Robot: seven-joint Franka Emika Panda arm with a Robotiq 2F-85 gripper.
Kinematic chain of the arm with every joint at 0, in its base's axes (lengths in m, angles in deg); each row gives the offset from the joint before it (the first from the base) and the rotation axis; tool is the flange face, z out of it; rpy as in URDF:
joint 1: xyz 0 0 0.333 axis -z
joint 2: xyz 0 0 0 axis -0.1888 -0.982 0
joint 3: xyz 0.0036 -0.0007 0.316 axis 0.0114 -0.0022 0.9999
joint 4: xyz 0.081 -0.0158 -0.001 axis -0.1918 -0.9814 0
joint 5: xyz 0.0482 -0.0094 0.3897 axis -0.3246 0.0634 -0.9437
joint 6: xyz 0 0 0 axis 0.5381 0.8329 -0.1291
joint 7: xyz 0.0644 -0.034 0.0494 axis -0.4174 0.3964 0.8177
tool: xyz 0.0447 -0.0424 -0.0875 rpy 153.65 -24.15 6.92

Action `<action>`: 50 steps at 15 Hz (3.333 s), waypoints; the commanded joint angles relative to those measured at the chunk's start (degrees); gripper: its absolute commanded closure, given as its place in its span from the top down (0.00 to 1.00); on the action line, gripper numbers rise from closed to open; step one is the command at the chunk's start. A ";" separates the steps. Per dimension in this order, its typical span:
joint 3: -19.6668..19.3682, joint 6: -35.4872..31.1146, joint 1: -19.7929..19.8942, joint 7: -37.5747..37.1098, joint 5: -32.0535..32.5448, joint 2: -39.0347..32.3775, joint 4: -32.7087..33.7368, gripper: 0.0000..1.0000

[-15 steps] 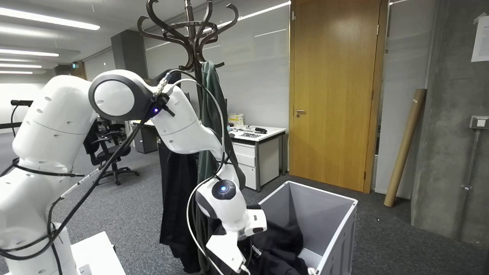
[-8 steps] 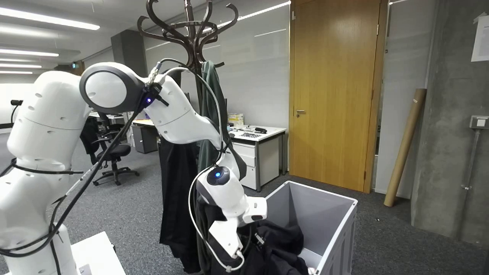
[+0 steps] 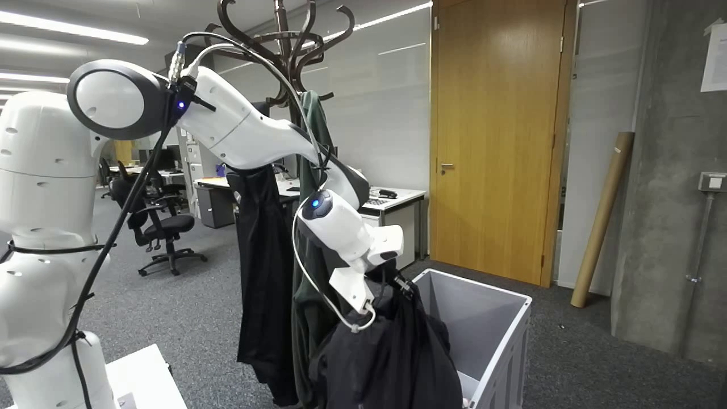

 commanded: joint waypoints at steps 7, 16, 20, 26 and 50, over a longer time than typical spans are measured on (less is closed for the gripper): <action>2.10 -0.43 -1.60 2.40 -16.91 0.27 17.34 0.01; -1.28 -1.48 -8.46 6.98 -25.57 -13.84 31.48 0.01; -1.87 -0.37 -9.36 5.60 -23.99 -16.75 31.47 0.36; -2.23 3.10 -8.43 11.44 -27.46 -13.65 24.63 0.81; -3.69 -6.09 -0.28 25.12 -25.48 0.19 -12.43 1.00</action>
